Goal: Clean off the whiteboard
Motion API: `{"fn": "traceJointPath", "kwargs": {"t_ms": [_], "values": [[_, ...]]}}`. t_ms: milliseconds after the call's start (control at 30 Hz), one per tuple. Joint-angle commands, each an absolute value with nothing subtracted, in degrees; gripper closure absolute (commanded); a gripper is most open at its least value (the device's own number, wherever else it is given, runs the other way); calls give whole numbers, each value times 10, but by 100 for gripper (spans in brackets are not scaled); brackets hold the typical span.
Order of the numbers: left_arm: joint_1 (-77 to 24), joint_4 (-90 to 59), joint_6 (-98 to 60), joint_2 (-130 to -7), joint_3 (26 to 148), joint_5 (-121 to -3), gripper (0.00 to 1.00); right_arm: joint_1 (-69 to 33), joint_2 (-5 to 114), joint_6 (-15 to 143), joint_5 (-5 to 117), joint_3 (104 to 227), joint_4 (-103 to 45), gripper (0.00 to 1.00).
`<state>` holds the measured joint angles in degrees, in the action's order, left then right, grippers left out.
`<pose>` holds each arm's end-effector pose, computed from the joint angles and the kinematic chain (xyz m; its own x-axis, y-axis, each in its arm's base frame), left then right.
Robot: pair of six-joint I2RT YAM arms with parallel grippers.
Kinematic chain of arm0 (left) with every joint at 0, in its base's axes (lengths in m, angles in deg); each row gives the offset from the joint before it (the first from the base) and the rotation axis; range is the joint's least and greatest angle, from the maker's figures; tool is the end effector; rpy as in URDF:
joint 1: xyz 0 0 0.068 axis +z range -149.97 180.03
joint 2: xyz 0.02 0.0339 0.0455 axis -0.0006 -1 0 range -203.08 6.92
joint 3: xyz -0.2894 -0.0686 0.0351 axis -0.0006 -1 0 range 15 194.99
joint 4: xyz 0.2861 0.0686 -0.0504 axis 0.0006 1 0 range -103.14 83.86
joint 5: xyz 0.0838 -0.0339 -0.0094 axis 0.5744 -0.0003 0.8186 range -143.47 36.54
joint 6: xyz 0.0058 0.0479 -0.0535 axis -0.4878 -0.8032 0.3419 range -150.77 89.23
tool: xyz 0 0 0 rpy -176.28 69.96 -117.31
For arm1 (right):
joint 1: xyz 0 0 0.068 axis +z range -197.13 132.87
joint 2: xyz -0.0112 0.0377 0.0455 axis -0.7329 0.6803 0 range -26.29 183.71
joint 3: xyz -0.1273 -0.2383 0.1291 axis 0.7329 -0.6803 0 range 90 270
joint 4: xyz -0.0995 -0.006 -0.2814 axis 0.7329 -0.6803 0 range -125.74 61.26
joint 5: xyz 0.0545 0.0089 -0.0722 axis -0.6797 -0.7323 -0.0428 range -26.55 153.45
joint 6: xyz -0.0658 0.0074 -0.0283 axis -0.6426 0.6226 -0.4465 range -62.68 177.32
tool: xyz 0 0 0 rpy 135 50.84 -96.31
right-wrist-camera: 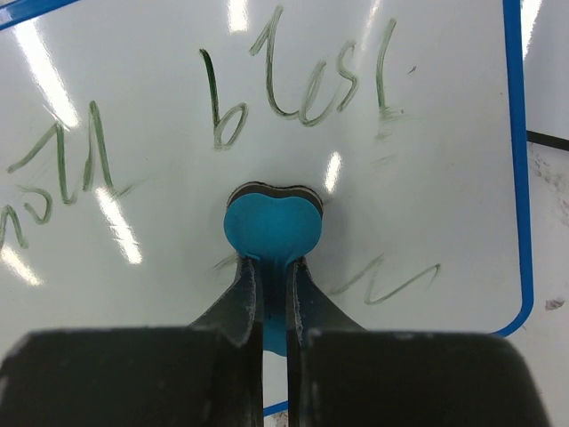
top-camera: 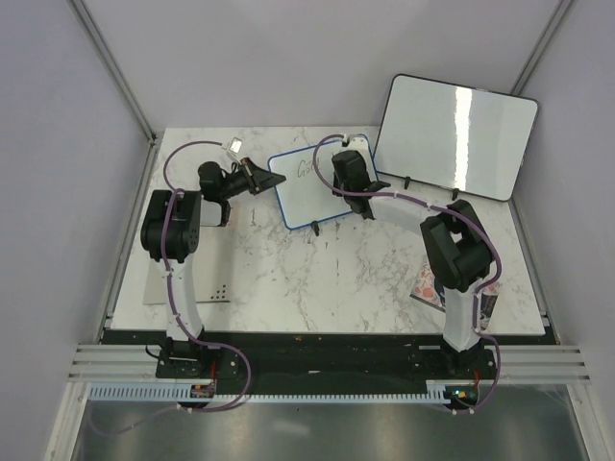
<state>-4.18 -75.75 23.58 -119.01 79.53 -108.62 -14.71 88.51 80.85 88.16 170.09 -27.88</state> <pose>0.4829 -0.0846 0.1310 -0.6867 -0.4150 -0.5968 0.5186 0.2957 -0.8023 0.4493 0.2559 0.1941 -0.5085 0.1067 -0.8545 0.0098 0.9930 0.1181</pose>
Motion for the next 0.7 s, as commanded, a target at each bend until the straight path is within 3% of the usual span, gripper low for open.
{"fn": "traceJointPath", "kwargs": {"t_ms": [0, 167, 467, 667], "values": [[-60, -734, 182, -1174, 785, -1184, 98, -202, 925, 813, 862, 1656, -309, 100], [-63, -732, 179, -1174, 785, -1186, 98, -193, 909, 803, 828, 1636, -292, 100], [-66, -724, 172, -1176, 785, -1187, 98, -82, 931, 778, 796, 1663, -254, 100], [-66, -721, 168, -1174, 785, -1187, 98, -90, 925, 783, 837, 1669, -265, 100]]}}
